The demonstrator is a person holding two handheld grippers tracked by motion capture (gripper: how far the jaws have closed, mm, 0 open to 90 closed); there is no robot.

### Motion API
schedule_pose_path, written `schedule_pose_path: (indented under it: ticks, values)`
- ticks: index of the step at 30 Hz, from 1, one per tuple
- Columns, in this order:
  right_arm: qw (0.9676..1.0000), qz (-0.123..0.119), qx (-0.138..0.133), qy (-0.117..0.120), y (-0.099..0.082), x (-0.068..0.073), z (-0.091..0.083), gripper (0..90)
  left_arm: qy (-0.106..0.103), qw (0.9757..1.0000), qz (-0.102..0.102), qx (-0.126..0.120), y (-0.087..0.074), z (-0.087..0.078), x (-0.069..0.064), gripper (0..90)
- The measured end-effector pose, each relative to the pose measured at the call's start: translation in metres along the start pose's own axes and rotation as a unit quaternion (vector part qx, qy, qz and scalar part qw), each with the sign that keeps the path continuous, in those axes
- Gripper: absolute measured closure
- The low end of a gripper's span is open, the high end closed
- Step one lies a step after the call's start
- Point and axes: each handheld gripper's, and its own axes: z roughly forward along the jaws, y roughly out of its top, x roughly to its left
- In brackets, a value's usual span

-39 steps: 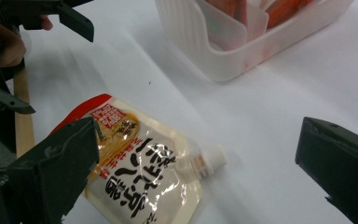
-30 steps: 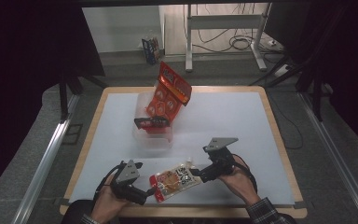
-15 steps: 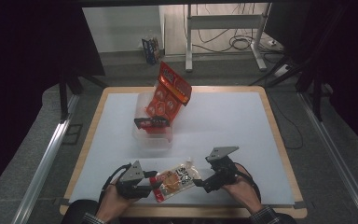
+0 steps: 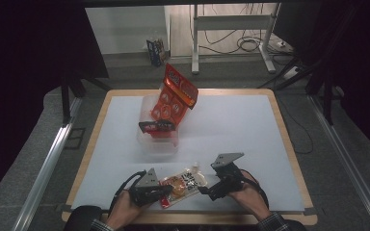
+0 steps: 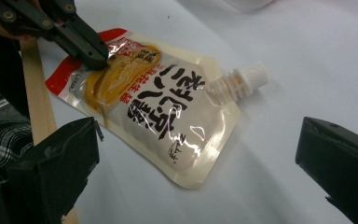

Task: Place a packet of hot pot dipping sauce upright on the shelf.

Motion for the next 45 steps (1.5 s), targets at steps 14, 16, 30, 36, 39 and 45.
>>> schedule_pose_path:
  ticks: [14,16,30,36,39,45]
  values:
    - [0.9988,0.018,0.04,0.022,-0.002,0.005,0.016,0.0,0.003,0.9994,-0.029,0.018,-0.005,0.001,0.001,90.0]
    - [0.9986,0.018,0.042,0.028,-0.002,0.007,0.019,0.0,0.002,0.9993,-0.032,0.018,-0.005,0.0,0.002,90.0]
    - [0.9903,0.097,0.038,0.093,0.009,0.011,0.032,33.5,0.006,0.9993,-0.03,0.02,-0.006,-0.001,0.001,90.0]
    - [0.9884,0.105,0.018,0.108,0.016,0.007,0.032,52.6,0.012,0.9995,-0.025,0.018,-0.006,-0.001,-0.001,90.0]
    - [0.9869,0.106,0.004,0.121,0.018,0.004,0.029,66.6,0.013,0.9996,-0.019,0.016,-0.007,-0.002,-0.002,87.0]
    - [0.9875,0.086,-0.012,0.131,0.027,0.01,0.025,77.3,0.018,0.9997,-0.001,0.019,-0.004,-0.007,-0.007,69.5]
